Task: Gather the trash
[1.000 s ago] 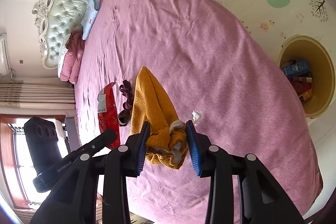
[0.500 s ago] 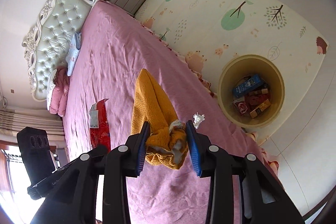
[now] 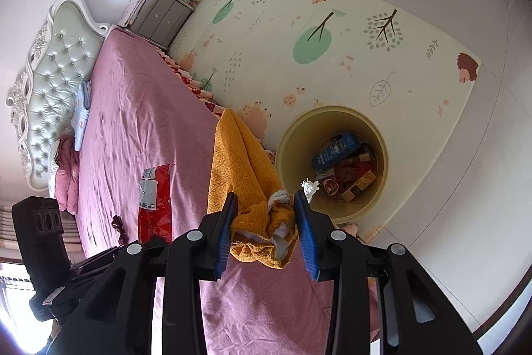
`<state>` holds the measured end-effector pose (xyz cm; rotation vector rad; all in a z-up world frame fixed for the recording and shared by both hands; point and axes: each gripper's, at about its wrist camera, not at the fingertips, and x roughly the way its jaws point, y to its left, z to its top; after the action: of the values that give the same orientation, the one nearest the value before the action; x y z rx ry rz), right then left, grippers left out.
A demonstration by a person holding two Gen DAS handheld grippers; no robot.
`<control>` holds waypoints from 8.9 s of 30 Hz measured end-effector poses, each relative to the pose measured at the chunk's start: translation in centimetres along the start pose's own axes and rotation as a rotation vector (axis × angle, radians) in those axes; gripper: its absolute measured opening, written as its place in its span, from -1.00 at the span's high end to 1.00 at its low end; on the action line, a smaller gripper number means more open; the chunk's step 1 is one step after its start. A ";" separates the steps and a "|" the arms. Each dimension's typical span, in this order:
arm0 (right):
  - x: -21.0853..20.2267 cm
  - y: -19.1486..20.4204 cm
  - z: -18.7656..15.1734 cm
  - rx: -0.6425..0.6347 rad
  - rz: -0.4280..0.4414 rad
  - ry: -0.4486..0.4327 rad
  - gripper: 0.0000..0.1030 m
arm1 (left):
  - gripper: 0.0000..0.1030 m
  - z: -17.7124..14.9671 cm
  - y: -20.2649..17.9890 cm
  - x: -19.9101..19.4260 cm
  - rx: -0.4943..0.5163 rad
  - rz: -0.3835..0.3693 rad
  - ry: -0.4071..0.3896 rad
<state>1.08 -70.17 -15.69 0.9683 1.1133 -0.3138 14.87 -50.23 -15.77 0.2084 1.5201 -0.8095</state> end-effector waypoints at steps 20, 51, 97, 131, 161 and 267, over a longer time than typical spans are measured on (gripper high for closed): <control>-0.4 -2.4 2.9 0.052 -0.020 -0.048 -0.19 | -0.68 4.1 -2.4 3.8 0.080 0.052 0.039; 4.4 22.4 -5.7 -0.308 0.158 0.124 -0.19 | -0.68 -6.8 14.1 -11.4 -0.238 0.134 -0.203; 34.9 48.3 -17.3 -0.616 0.071 0.575 -0.25 | 0.13 -20.5 54.7 -8.9 -1.421 -0.055 -0.179; 18.0 41.7 -17.4 -0.525 0.241 0.466 0.68 | 0.61 -21.1 40.8 -17.6 -0.994 0.128 -0.260; -2.3 8.7 -9.9 -0.033 0.217 0.082 0.68 | 0.61 -9.8 6.7 -8.9 -0.252 0.078 -0.080; -3.1 33.6 -22.4 -0.590 0.252 0.209 -0.62 | -0.91 -24.9 18.7 -27.8 -0.554 0.259 -0.466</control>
<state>7.90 -34.12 1.33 0.6064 1.1635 0.3176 9.97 -12.41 1.13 -0.1842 1.1856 -0.1882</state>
